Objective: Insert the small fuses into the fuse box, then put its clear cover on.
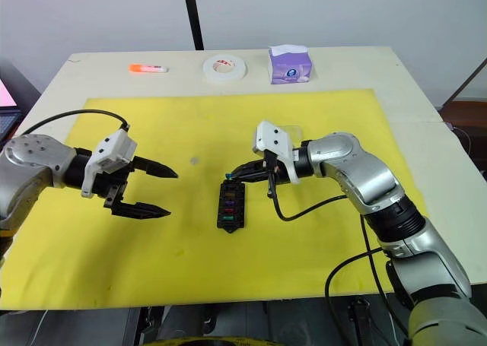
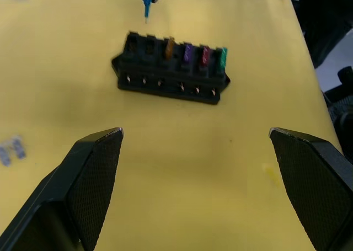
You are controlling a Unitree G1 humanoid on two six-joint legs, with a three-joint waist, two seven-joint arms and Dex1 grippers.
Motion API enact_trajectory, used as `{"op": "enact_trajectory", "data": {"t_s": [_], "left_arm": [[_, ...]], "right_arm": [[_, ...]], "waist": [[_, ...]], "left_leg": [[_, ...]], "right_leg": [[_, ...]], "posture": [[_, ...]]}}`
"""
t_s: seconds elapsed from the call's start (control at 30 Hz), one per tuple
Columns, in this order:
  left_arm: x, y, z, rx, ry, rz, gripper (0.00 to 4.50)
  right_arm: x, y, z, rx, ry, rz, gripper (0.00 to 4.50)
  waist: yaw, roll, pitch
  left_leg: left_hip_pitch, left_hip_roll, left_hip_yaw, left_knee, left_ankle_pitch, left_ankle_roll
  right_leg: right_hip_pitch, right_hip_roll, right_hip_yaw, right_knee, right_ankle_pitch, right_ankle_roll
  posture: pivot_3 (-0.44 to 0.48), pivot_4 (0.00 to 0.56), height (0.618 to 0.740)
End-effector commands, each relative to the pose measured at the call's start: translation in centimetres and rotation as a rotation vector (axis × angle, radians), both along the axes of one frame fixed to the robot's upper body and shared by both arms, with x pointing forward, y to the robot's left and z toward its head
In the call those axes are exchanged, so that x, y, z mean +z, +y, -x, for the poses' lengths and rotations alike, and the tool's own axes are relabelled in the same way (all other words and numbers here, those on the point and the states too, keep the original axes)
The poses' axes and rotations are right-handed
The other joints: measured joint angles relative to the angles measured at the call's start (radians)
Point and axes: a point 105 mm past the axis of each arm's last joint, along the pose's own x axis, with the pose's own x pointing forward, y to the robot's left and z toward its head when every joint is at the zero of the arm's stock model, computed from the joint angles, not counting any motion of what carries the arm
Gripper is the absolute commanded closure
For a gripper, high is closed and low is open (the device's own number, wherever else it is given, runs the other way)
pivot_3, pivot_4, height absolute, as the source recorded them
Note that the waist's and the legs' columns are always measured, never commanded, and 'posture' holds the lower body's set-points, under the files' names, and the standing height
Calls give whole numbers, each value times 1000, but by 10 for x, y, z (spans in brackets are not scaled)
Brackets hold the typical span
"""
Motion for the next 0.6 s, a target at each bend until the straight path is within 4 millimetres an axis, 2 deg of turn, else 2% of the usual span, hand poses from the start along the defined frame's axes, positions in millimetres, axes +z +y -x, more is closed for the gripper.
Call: {"op": "enact_trajectory", "data": {"t_s": [0.03,0.6], "left_arm": [[10,5,3,11,-46,-10,42],[0,6,7,22,-18,-17,42]], "right_arm": [[4,2,1,15,-37,-12,4500],[-10,8,-3,-15,-29,-8,4500]], "waist": [[0,0,0],[0,0,2]], "left_leg": [[0,0,0,0,0,0],[2,0,0,8,0,0]], "right_leg": [[0,0,0,0,0,0],[1,0,0,9,0,0]], "posture": [[0,150,740],[0,150,740]]}}
